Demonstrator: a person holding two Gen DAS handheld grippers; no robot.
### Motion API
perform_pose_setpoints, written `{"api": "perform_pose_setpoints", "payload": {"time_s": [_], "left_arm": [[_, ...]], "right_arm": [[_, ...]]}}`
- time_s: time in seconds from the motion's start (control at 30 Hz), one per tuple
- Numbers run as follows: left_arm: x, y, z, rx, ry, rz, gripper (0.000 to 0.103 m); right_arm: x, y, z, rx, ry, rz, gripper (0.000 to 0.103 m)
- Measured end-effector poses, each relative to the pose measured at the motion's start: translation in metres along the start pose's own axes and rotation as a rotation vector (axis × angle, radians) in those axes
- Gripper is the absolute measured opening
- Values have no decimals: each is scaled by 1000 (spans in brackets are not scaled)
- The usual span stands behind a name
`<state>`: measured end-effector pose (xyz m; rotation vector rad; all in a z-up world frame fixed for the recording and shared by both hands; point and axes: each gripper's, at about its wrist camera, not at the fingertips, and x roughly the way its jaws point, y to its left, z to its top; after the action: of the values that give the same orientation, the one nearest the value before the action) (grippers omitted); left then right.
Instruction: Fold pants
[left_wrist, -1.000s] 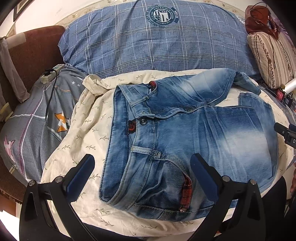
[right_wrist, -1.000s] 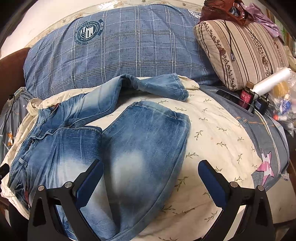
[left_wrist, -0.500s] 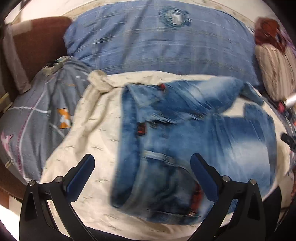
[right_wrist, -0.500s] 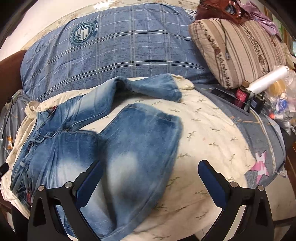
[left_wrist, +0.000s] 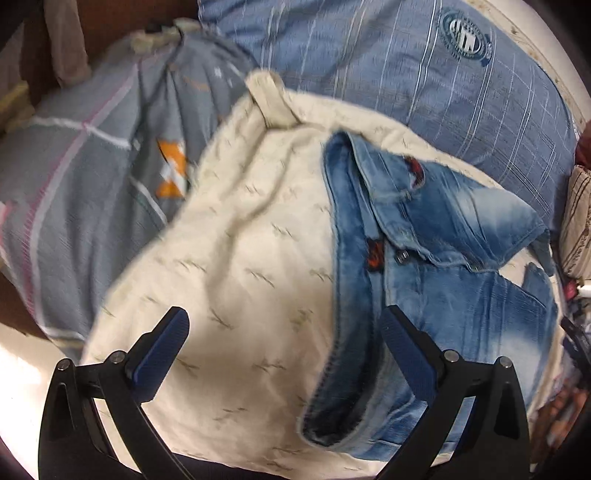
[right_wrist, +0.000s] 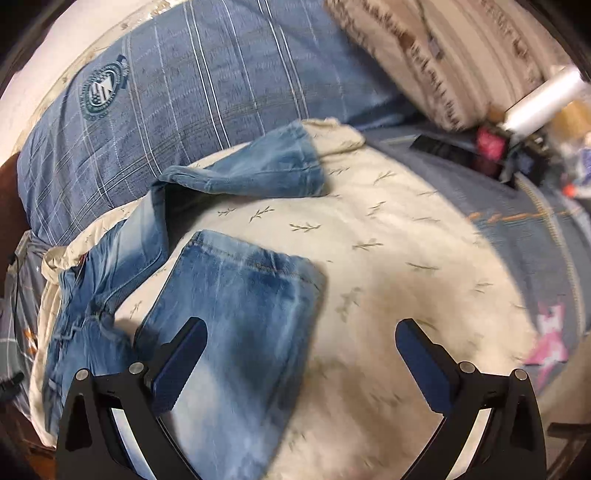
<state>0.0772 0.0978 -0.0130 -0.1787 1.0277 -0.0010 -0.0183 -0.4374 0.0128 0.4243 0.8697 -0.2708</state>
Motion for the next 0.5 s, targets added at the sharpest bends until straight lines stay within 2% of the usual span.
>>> {"api": "perform_pose_setpoints", "payload": {"time_s": [0.1,0.13,0.17,0.2,0.23,0.27,0.3,0.33,0.37,0.43,0.5], "left_arm": [[14,-11,-8,-16,96,-101,103],[19,-15,-12,-23,131,-143,103],[24,-19,-16,-32,168,-191,103],[29,-26,-21,-35,205,-245,103],[31,-32,-25,-28,226,-274,102],[33,-42,-29,0,240,-268,93],[31,-48,-30,28,234,-235,85],[30,-53,-31,53,231,-207,65],[28,-57,-30,72,237,-190,53],[24,-58,-29,79,238,-152,47],[24,-53,-31,72,240,-138,46]], "right_arm": [[24,16,0,-47,50,28,100],[27,22,-2,-74,42,50,89],[27,28,-5,-104,25,52,66],[25,31,-6,-128,6,33,56],[23,33,-7,-144,-9,50,34],[18,32,-7,-141,-18,121,9],[7,28,-6,-119,-31,172,9],[-7,23,-5,-117,-63,183,8],[-21,19,-3,-118,-96,193,8],[-62,-8,-5,-80,-195,190,8],[-77,-46,-6,-6,-208,135,8]]}}
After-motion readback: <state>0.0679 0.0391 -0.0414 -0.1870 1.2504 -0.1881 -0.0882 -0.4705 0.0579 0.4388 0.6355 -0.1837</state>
